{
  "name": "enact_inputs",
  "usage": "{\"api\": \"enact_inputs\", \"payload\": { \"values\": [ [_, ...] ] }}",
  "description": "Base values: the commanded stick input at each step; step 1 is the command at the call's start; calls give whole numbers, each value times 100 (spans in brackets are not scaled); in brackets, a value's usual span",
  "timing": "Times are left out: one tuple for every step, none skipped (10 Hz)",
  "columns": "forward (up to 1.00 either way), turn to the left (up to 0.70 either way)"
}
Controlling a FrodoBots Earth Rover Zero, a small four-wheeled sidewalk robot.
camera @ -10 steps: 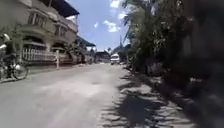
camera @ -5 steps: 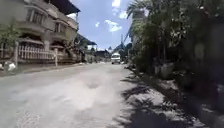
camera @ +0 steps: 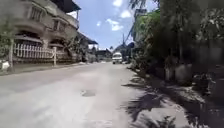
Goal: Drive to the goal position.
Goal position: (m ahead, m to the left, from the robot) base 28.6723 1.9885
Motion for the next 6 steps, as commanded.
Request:
{"api": "enact_inputs", "payload": {
  "values": [
    [100, 29],
    [100, -8],
    [100, -11],
    [100, -10],
    [100, -7],
    [100, -4]
  ]
}}
